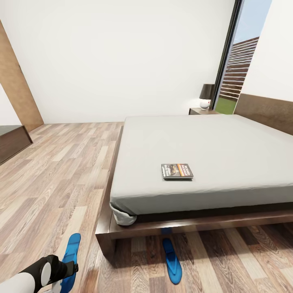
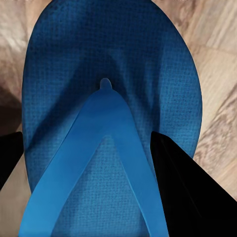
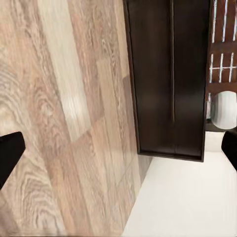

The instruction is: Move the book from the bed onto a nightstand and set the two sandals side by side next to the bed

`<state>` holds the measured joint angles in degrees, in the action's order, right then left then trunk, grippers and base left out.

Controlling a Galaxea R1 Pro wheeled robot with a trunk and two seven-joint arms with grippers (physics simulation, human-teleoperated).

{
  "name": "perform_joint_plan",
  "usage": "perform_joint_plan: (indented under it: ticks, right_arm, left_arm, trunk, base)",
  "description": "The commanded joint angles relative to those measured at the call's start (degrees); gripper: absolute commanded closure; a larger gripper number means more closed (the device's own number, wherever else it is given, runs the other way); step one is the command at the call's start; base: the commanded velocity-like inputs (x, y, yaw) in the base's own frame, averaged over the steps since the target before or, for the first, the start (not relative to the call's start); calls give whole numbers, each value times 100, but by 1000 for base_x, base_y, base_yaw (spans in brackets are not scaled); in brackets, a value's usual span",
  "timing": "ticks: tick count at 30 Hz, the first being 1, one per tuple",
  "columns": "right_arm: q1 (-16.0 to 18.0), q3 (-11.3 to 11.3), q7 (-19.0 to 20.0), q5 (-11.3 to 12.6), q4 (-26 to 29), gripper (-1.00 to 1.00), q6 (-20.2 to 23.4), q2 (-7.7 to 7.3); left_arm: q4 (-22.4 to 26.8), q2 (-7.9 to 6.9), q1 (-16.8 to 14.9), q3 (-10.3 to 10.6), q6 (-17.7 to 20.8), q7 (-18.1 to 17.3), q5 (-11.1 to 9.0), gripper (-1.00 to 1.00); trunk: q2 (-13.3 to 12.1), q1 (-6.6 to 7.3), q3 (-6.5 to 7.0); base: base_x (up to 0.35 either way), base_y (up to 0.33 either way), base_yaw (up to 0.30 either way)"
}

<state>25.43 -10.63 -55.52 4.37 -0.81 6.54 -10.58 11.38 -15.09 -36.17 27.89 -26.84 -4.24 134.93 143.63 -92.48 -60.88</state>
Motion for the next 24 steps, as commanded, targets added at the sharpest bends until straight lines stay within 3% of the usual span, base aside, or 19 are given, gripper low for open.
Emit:
perform_joint_plan:
  ticks: [1, 2, 4, 5, 10, 11, 15, 19, 24]
  right_arm:
    - [5, -52, 234, 43, 12, -100, 42, 1]
    - [11, -47, 806, 41, 53, -100, 48, -6]
    - [25, -40, 1494, 42, 98, -100, 52, -31]
    - [48, -32, 2672, 37, 157, -100, 55, -93]
    - [67, -28, 4435, 25, 274, -100, 62, -198]
    - [73, -27, 5470, 21, 345, -100, 63, -246]
    - [75, -25, 5969, 26, 367, -100, 55, -286]
    - [64, -16, 6916, 41, 439, -100, 39, -537]
    - [51, 172, 7776, 39, 476, -100, 15, -684]
  left_arm:
    - [16, -2, 0, -3, -32, -28, 7, 100]
    - [15, -4, -1, -3, -32, -27, 7, 100]
    - [15, -7, -1, -2, -32, -28, 7, 100]
    - [14, -7, 0, -2, -32, -30, 7, 100]
    - [14, -10, 0, -2, -32, -32, 7, 100]
    - [14, -10, -2, -1, -32, -33, 7, 100]
    - [14, -10, -1, 2, -32, -33, 7, 100]
    - [14, -18, -2, -1, -32, -33, 7, 100]
    - [14, -27, 0, 8, -32, -33, 7, 100]
  trunk:
    - [2, 1, -5]
    - [2, 1, -5]
    - [2, 1, -5]
    - [2, 1, -5]
    - [2, 1, -3]
    - [2, 1, 2]
    - [2, 1, 20]
    - [2, 1, 27]
    - [2, 1, 29]
  base:
    - [0, 0, 0]
    - [0, 0, 0]
    - [0, 0, 0]
    - [0, 0, 0]
    - [0, 0, -16]
    - [0, 0, -165]
    - [0, 0, -152]
    - [0, 0, -54]
    - [0, 0, -17]
